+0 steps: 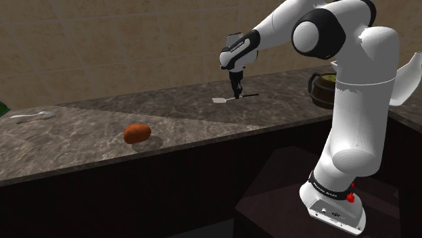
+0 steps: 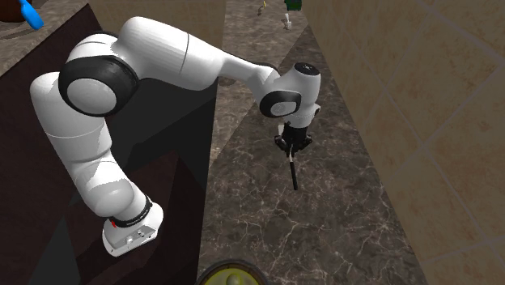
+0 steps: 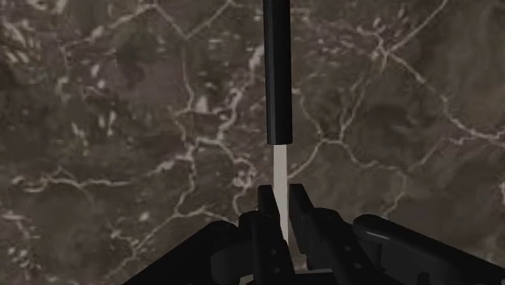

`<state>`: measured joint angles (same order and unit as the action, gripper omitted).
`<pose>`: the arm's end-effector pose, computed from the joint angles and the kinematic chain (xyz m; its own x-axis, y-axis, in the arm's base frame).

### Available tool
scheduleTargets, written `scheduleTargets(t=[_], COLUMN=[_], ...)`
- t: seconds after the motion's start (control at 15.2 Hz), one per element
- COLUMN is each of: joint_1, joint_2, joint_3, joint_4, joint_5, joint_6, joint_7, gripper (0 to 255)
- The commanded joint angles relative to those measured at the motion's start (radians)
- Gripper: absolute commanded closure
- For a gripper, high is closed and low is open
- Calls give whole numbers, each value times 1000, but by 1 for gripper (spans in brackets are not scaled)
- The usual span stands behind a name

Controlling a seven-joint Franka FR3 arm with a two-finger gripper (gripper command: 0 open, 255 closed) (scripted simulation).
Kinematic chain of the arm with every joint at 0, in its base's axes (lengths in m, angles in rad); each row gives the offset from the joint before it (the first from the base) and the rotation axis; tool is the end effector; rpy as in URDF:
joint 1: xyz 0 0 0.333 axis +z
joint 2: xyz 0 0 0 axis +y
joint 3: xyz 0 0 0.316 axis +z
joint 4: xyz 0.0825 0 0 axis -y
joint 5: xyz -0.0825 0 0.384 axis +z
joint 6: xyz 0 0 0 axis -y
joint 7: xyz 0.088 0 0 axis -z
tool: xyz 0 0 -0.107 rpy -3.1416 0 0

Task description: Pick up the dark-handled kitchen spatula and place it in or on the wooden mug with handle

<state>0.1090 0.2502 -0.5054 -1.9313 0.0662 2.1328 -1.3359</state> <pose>0.5611 -0.2179 0.3726 0.6077 0.7914 -0.0664 0.7931 -0.6090 0.0004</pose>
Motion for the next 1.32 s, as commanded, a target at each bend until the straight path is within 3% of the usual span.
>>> scheduleTargets(t=[0.0,0.26,1.25], joint_1=[0,0,11], joint_2=[0,0,-75], joint_3=[0,0,-12], joint_4=[0,0,117], joint_5=[0,0,-43], joint_6=[0,0,-183], joint_7=[0,0,20], gripper=[255,255,255])
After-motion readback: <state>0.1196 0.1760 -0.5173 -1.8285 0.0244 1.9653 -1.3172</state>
